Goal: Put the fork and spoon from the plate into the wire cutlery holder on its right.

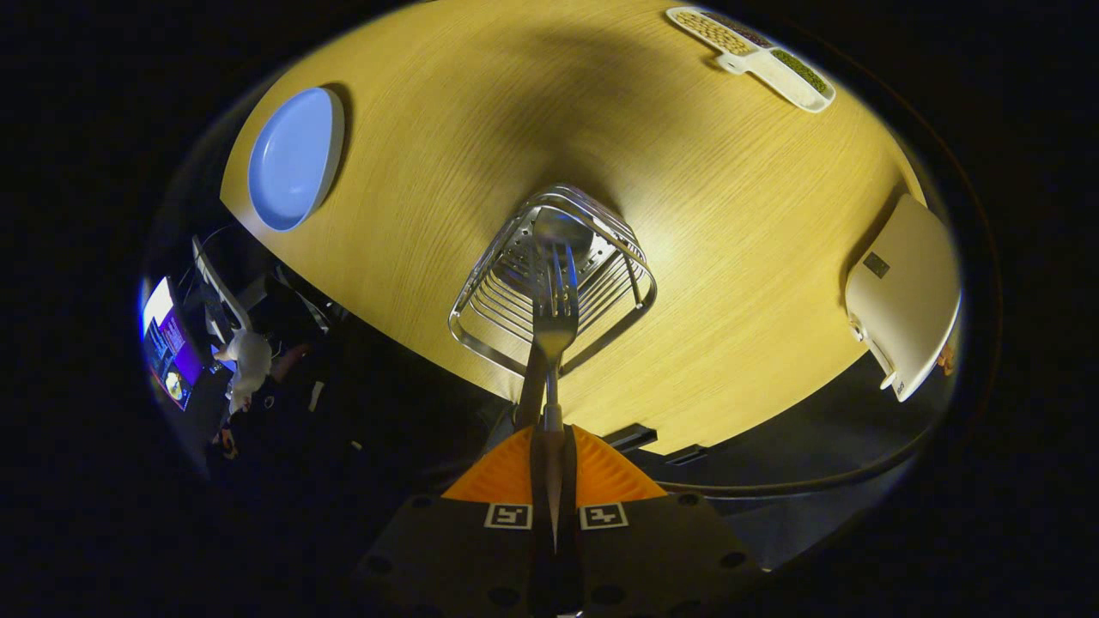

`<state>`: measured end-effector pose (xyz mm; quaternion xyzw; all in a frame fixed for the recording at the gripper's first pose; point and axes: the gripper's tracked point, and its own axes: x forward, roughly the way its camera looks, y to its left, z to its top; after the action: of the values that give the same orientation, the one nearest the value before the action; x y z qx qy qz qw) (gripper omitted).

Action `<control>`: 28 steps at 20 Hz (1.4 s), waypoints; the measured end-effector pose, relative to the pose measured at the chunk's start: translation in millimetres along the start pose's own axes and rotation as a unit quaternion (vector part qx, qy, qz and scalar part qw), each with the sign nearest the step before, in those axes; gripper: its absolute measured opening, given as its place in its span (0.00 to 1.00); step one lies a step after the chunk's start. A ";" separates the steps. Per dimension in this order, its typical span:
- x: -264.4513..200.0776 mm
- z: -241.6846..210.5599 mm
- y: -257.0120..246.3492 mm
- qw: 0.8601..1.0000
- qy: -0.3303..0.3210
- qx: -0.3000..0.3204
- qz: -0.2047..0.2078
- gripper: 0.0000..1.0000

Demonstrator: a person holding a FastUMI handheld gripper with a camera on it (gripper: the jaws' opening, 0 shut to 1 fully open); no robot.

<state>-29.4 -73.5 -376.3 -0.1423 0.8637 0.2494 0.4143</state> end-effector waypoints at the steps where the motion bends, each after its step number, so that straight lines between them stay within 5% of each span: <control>1: 0.6 1.6 0.7 1.000 0.004 -0.002 -0.001 0.05; 11: 0.9 19.0 6.2 1.000 -0.011 -0.020 -0.001 0.13; 15: -6.4 24.7 10.6 0.998 -0.050 -0.025 0.007 0.27; 21: -21.8 17.7 15.5 0.992 -0.121 -0.030 0.010 0.33; 24: -31.3 22.3 19.5 0.979 -0.203 -0.019 0.017 0.35; 28: -60.0 15.2 32.2 0.940 -0.339 0.011 0.034 0.67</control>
<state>2.8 -35.8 -327.1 -0.0148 0.6792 0.2872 0.6753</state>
